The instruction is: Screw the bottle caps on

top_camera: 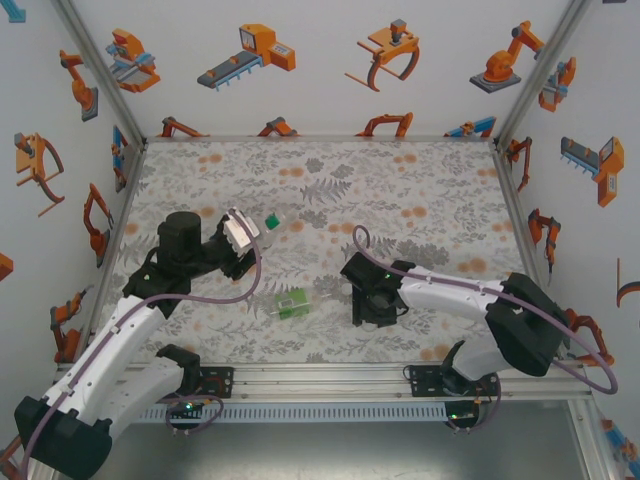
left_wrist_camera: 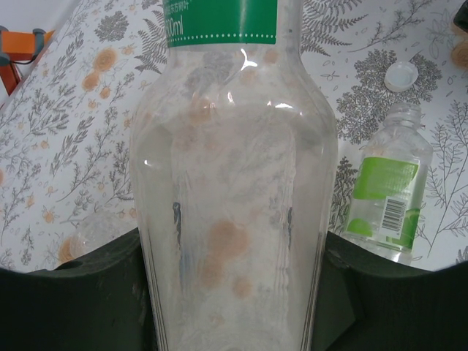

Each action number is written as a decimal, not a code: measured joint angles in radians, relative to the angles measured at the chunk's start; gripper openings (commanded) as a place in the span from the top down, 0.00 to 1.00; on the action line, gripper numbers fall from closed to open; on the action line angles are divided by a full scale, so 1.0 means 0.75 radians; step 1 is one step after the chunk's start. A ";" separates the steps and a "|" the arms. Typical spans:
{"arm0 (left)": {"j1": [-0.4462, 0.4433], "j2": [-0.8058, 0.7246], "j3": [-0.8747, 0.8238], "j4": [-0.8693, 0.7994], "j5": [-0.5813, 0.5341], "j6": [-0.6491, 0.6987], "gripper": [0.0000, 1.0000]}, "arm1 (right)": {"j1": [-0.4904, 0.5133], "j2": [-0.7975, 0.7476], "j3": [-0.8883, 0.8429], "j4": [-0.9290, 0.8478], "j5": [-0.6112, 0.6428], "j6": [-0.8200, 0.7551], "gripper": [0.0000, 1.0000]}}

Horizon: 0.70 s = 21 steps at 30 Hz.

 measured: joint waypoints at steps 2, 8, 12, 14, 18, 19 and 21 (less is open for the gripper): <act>-0.004 0.001 0.000 -0.001 -0.007 0.000 0.64 | 0.000 0.001 0.000 0.004 0.003 -0.001 0.58; -0.019 0.001 0.000 -0.005 -0.025 -0.001 0.64 | 0.000 -0.003 0.001 0.007 0.032 -0.014 0.64; -0.026 -0.005 0.001 -0.016 -0.039 -0.009 0.63 | -0.018 -0.003 0.015 -0.012 0.056 -0.052 0.64; -0.026 -0.020 0.002 -0.045 -0.039 -0.020 0.63 | -0.053 -0.003 0.036 -0.021 0.063 -0.086 0.64; -0.032 -0.097 0.002 -0.115 -0.044 -0.052 0.62 | -0.156 0.009 0.112 -0.038 0.067 -0.176 0.64; -0.032 -0.121 0.002 -0.127 -0.044 -0.062 0.62 | -0.180 0.018 0.132 -0.041 0.066 -0.195 0.64; -0.033 -0.174 0.002 -0.144 -0.044 -0.079 0.62 | -0.233 0.053 0.185 -0.039 0.065 -0.250 0.64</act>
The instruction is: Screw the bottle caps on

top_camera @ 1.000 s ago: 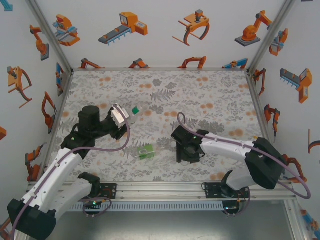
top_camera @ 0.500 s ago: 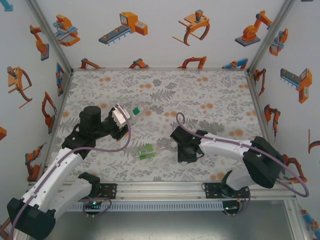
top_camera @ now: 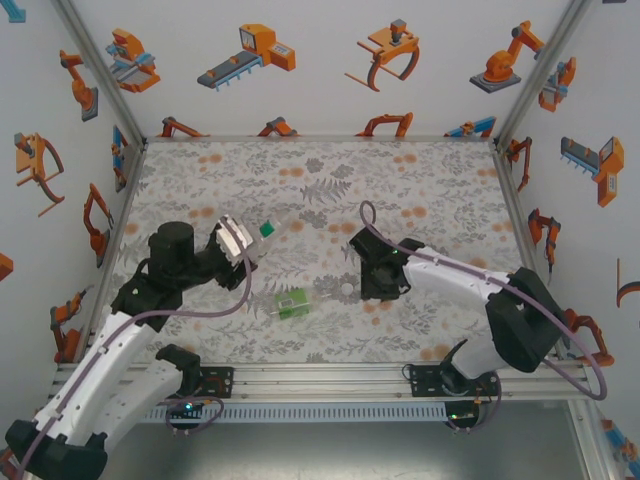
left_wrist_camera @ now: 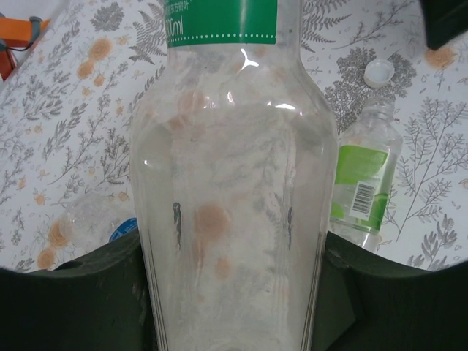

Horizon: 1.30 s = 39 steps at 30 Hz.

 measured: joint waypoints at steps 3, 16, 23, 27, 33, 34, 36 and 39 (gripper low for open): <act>0.000 -0.075 -0.027 0.004 -0.001 -0.032 0.61 | -0.064 0.068 0.071 -0.002 -0.008 -0.071 0.64; -0.016 -0.128 -0.076 -0.005 -0.111 -0.090 0.61 | -0.171 0.310 0.195 0.015 -0.067 -0.239 0.60; -0.018 -0.145 -0.076 -0.005 -0.172 -0.090 0.61 | -0.171 0.312 0.195 0.035 -0.086 -0.247 0.50; -0.018 -0.151 -0.077 -0.005 -0.207 -0.091 0.60 | -0.171 0.304 0.201 0.019 -0.085 -0.248 0.50; -0.018 -0.170 -0.082 -0.005 -0.247 -0.093 0.60 | -0.171 0.278 0.250 -0.002 -0.092 -0.252 0.51; -0.018 -0.169 -0.083 -0.005 -0.251 -0.093 0.60 | -0.171 0.273 0.251 -0.001 -0.096 -0.251 0.51; -0.018 -0.169 -0.083 -0.005 -0.255 -0.093 0.60 | -0.171 0.267 0.251 -0.002 -0.102 -0.251 0.52; -0.018 -0.169 -0.083 -0.005 -0.256 -0.093 0.60 | -0.171 0.261 0.251 -0.002 -0.106 -0.251 0.51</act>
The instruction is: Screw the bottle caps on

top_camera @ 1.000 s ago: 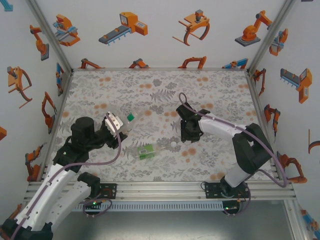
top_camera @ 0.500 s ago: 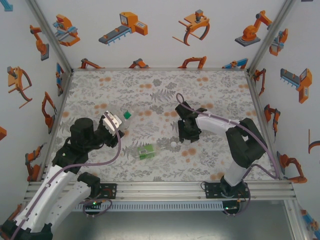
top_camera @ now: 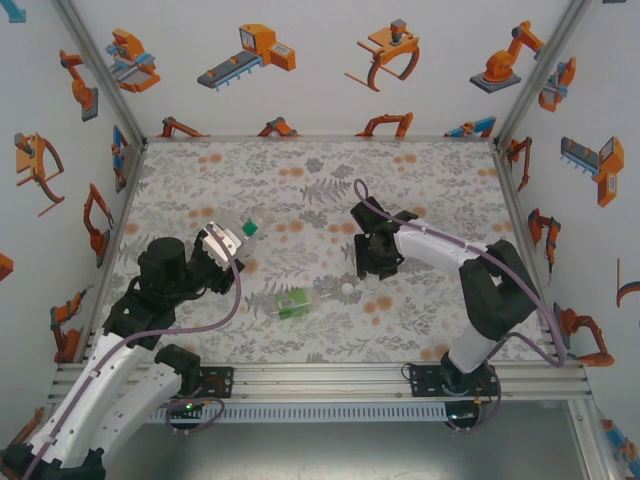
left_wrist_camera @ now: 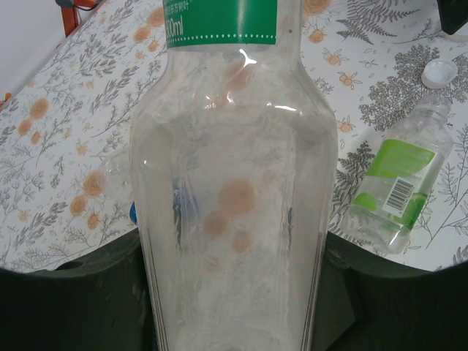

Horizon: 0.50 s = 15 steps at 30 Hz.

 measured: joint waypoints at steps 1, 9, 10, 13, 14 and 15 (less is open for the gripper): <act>0.000 0.001 0.000 0.000 0.000 0.000 0.60 | 0.000 0.000 -0.001 0.000 0.000 0.000 0.51; 0.000 0.001 -0.001 0.000 0.001 0.000 0.59 | 0.000 0.000 -0.012 0.000 -0.001 0.000 0.51; 0.000 0.001 -0.003 0.001 0.001 0.000 0.59 | 0.000 0.000 -0.013 -0.001 -0.001 0.000 0.51; 0.000 -0.004 -0.015 0.002 0.001 0.000 0.60 | 0.000 0.001 -0.013 0.000 -0.002 0.000 0.51; 0.000 -0.006 -0.019 0.002 0.002 0.000 0.61 | -0.001 0.001 -0.013 0.000 -0.005 0.000 0.51; 0.000 -0.008 -0.023 0.003 0.002 0.000 0.62 | -0.001 0.001 -0.013 0.000 -0.005 0.000 0.51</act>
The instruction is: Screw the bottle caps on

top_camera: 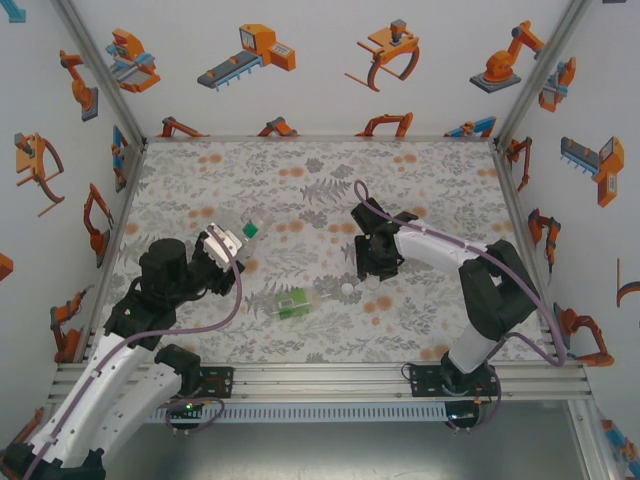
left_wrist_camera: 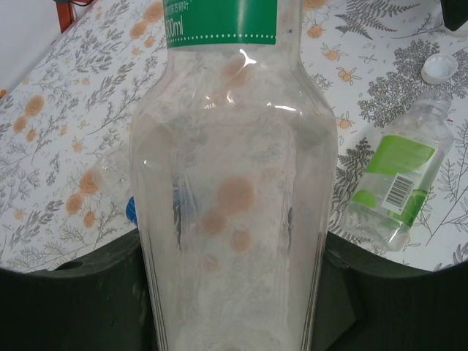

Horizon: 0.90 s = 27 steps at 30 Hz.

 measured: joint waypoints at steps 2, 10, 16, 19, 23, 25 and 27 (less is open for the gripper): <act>0.000 -0.005 -0.007 0.002 0.002 0.000 0.64 | 0.000 0.003 0.000 0.001 -0.001 0.000 0.51; 0.000 -0.016 -0.013 0.010 0.018 0.000 0.73 | 0.001 0.027 0.000 0.004 -0.015 0.000 0.51; 0.000 -0.025 -0.031 0.030 0.045 0.001 0.84 | 0.001 0.040 -0.012 0.004 -0.025 0.000 0.51; 0.000 -0.026 -0.038 0.038 0.066 0.001 0.86 | 0.001 0.040 -0.015 0.004 -0.025 0.000 0.51; 0.000 -0.026 -0.038 0.043 0.079 0.001 0.98 | 0.001 0.039 -0.015 0.004 -0.025 0.000 0.51; -0.001 -0.025 -0.038 0.041 0.081 0.001 1.00 | 0.000 0.039 -0.015 0.004 -0.025 0.000 0.51; -0.001 -0.016 -0.037 0.032 0.081 0.001 1.00 | 0.001 0.038 -0.015 0.003 -0.025 0.000 0.51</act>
